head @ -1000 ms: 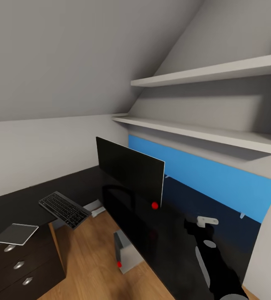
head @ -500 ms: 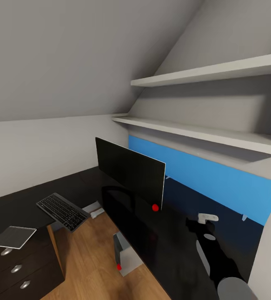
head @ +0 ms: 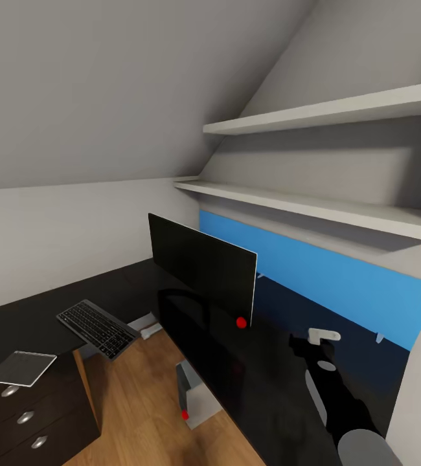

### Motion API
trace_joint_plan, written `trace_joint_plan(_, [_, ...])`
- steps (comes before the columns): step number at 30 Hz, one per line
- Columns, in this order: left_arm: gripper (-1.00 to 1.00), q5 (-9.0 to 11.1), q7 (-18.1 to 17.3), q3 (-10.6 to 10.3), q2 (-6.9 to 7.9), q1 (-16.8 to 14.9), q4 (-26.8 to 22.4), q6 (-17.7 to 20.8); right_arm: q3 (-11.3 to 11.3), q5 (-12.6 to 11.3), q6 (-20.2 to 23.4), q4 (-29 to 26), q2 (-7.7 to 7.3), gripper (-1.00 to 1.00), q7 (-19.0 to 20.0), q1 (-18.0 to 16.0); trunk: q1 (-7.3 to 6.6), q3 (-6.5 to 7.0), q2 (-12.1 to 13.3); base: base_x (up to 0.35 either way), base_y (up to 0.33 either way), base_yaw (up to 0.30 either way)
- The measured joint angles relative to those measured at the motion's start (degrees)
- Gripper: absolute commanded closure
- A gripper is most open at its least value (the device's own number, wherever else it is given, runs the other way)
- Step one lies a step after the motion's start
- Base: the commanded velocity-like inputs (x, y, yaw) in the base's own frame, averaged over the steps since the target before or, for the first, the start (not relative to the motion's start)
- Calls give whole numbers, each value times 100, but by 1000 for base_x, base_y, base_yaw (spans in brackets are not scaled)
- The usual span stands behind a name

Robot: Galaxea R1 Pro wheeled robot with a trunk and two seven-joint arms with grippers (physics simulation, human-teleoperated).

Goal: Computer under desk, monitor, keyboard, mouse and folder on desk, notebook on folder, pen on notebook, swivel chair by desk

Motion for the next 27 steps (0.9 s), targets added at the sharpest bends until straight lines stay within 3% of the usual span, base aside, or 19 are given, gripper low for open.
trace_joint_plan(14, [-100,0,-15,-3,-4,0,0,6,-175,25,-145,46,-75,-100,-3,0,-1,0,0,99,131,0])
trace_joint_plan(18, [-100,0,-16,3,0,0,0,8,-211,13,-157,189,-220,-100,-4,-6,0,0,0,19,16,0])
trace_joint_plan(21, [-100,0,-17,6,3,0,3,8,-228,0,-165,491,-412,-100,-7,-83,0,0,0,7,14,0])
trace_joint_plan(27, [-100,0,-18,9,4,0,2,5,-231,-76,-258,1170,-695,-100,-6,-649,0,1,0,3,113,0])
